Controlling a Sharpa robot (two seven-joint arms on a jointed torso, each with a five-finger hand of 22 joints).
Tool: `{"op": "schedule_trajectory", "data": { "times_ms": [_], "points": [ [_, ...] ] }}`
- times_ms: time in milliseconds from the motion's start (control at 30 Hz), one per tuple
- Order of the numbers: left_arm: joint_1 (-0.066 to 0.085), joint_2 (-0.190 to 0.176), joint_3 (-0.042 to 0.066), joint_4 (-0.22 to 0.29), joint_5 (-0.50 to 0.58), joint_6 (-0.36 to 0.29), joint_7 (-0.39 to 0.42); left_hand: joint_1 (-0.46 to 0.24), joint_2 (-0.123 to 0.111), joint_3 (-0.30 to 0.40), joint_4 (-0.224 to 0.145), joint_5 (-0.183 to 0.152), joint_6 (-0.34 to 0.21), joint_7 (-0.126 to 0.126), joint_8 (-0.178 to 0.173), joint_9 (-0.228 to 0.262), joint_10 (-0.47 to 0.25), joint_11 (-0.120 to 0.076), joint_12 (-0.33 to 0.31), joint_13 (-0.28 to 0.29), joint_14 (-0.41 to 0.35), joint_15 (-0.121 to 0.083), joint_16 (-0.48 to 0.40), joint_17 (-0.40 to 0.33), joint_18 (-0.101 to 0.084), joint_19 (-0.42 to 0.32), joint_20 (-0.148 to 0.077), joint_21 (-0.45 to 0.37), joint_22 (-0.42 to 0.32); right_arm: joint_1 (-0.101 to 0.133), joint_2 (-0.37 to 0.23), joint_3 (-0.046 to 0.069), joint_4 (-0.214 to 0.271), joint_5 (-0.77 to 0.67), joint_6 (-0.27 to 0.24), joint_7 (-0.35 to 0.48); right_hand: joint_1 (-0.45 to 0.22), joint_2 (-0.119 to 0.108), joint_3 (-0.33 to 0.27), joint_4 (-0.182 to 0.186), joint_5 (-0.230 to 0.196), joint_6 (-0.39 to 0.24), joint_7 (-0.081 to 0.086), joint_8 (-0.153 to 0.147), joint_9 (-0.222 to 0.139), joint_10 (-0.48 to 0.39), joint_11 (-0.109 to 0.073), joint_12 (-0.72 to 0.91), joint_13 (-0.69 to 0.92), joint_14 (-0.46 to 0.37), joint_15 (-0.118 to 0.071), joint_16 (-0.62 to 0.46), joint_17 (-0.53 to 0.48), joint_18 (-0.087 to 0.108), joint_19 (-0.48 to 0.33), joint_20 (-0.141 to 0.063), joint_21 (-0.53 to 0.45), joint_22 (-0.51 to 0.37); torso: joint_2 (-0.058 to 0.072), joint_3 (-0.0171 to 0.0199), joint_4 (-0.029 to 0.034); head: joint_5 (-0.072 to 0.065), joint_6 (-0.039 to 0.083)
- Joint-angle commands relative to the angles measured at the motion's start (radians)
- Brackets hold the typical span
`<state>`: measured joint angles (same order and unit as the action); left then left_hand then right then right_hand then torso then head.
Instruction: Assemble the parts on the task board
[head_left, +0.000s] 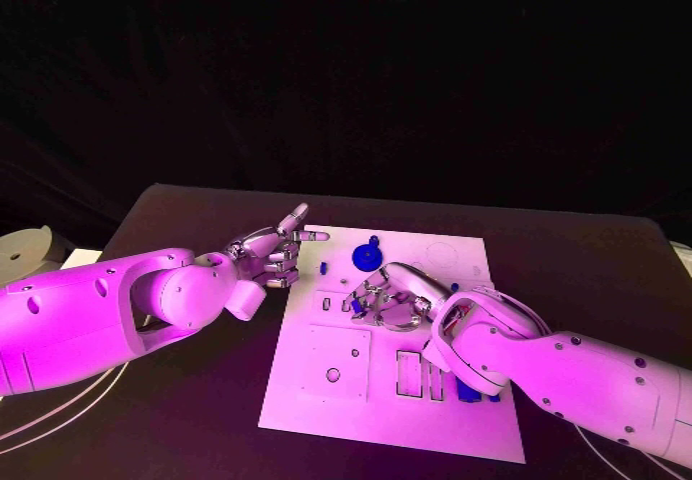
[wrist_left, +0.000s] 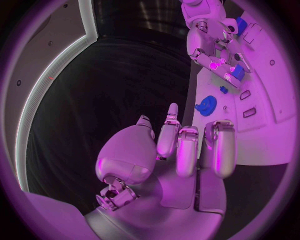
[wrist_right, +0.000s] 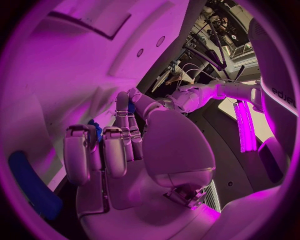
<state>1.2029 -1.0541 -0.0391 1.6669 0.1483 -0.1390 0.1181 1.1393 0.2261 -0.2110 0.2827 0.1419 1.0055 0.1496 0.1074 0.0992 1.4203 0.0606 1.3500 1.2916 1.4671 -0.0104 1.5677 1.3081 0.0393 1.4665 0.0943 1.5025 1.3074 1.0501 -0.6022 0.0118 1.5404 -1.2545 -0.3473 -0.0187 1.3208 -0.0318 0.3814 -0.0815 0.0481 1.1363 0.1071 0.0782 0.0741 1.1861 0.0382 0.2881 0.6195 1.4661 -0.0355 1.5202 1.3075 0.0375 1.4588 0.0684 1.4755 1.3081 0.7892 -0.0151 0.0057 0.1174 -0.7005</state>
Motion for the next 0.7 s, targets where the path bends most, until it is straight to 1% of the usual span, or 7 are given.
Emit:
{"op": "schedule_trajectory", "data": {
  "times_ms": [33, 167, 233, 333, 467, 533, 700],
  "points": [
    [0.001, 0.001, 0.001, 0.001, 0.002, 0.012, -0.001, 0.013, -0.001, -0.001, -0.006, 0.004, -0.008, -0.002, -0.006, -0.002, -0.003, 0.004, -0.005, -0.002, 0.104, 0.007, 0.003, 0.263, -0.005, 0.032, 0.008, 0.001, 0.107, -0.001, -0.002, 0.000, 0.004, 0.014, 0.003, 0.025, -0.008, -0.003, 0.009, -0.001, 0.004, 0.022, 0.013, -0.002, 0.002, 0.003, 0.003, -0.049, -0.045, 0.084, 0.006, -0.005, 0.182, 0.009, 0.001, 0.009, -0.004, 0.062, 0.000, 0.0005, 0.0003, 0.000, 0.000],
    [0.001, 0.001, 0.001, 0.000, -0.006, 0.010, -0.004, 0.013, -0.001, -0.001, -0.006, 0.004, -0.008, -0.002, -0.006, -0.002, -0.003, 0.004, -0.005, -0.002, 0.104, 0.007, 0.003, 0.263, -0.005, 0.032, 0.008, 0.001, 0.107, -0.001, -0.007, 0.000, 0.008, 0.027, -0.001, 0.035, -0.010, -0.004, 0.018, -0.002, 0.006, 0.022, 0.018, -0.004, 0.002, 0.016, 0.010, -0.127, -0.120, 0.083, 0.014, -0.007, 0.180, 0.009, 0.001, 0.015, -0.005, 0.062, 0.001, 0.0009, -0.0001, 0.001, 0.000],
    [0.001, 0.002, 0.000, -0.003, -0.017, 0.008, -0.008, 0.013, -0.001, -0.001, -0.006, 0.004, -0.008, -0.002, -0.006, -0.002, -0.003, 0.004, -0.005, -0.002, 0.104, 0.007, 0.003, 0.263, -0.005, 0.032, 0.008, 0.001, 0.107, -0.001, -0.012, 0.001, 0.013, 0.043, -0.006, 0.046, -0.010, -0.005, 0.018, -0.002, 0.005, 0.023, 0.017, -0.004, 0.002, 0.022, 0.012, -0.136, -0.130, 0.084, 0.013, -0.006, 0.181, 0.009, 0.001, 0.015, -0.005, 0.062, 0.001, 0.0012, 0.0000, 0.000, 0.000],
    [0.001, 0.007, -0.002, -0.010, -0.040, 0.002, -0.017, 0.014, -0.002, -0.001, -0.007, 0.004, -0.009, -0.001, -0.006, -0.002, -0.004, 0.004, -0.006, -0.003, 0.104, 0.007, 0.003, 0.263, -0.005, 0.032, 0.009, 0.001, 0.108, -0.001, -0.023, 0.005, 0.028, 0.088, -0.022, 0.076, -0.005, -0.006, 0.018, -0.008, 0.007, 0.026, 0.014, -0.002, 0.003, 0.055, 0.006, -0.133, -0.134, 0.085, 0.009, -0.004, 0.184, 0.009, 0.003, 0.014, -0.004, 0.065, 0.001, 0.0019, 0.0000, 0.002, 0.003],
    [0.000, 0.015, -0.006, -0.017, -0.061, 0.000, -0.028, 0.015, -0.004, -0.002, -0.008, 0.004, -0.009, -0.001, -0.006, -0.002, -0.005, 0.005, -0.007, -0.004, 0.104, 0.008, 0.003, 0.263, -0.005, 0.031, 0.009, 0.000, 0.106, 0.000, -0.041, 0.013, 0.053, 0.152, -0.039, 0.115, 0.002, -0.008, 0.014, -0.016, 0.012, 0.038, 0.002, 0.003, 0.005, 0.120, -0.009, -0.095, -0.114, 0.085, -0.002, -0.004, 0.183, 0.008, 0.006, 0.005, -0.001, 0.069, -0.001, 0.0005, -0.0006, -0.001, 0.008],
    [-0.001, 0.018, -0.008, -0.020, -0.067, 0.001, -0.033, 0.016, -0.004, -0.002, -0.008, 0.004, -0.009, -0.001, -0.006, -0.002, -0.005, 0.005, -0.007, -0.004, 0.104, 0.008, 0.003, 0.263, -0.005, 0.031, 0.009, 0.000, 0.106, 0.002, -0.053, 0.019, 0.069, 0.174, -0.039, 0.126, 0.002, -0.007, 0.012, -0.018, 0.013, 0.043, -0.001, 0.004, 0.006, 0.128, -0.013, -0.083, -0.103, 0.085, -0.006, -0.005, 0.182, 0.008, 0.007, 0.001, -0.001, 0.070, -0.001, -0.0008, -0.0009, -0.002, 0.011],
    [-0.002, 0.026, -0.010, -0.024, -0.074, 0.002, -0.040, 0.016, -0.004, -0.002, -0.008, 0.004, -0.009, -0.001, -0.006, -0.002, -0.005, 0.005, -0.007, -0.004, 0.104, 0.008, 0.003, 0.263, -0.005, 0.031, 0.009, 0.000, 0.106, 0.011, -0.079, 0.026, 0.099, 0.191, -0.035, 0.130, 0.002, -0.007, 0.012, -0.018, 0.014, 0.044, -0.002, 0.005, 0.006, 0.119, -0.013, -0.084, -0.100, 0.085, -0.008, -0.004, 0.184, 0.008, 0.007, -0.001, -0.001, 0.070, -0.003, -0.0001, -0.0027, -0.002, 0.017]
  ]
}}
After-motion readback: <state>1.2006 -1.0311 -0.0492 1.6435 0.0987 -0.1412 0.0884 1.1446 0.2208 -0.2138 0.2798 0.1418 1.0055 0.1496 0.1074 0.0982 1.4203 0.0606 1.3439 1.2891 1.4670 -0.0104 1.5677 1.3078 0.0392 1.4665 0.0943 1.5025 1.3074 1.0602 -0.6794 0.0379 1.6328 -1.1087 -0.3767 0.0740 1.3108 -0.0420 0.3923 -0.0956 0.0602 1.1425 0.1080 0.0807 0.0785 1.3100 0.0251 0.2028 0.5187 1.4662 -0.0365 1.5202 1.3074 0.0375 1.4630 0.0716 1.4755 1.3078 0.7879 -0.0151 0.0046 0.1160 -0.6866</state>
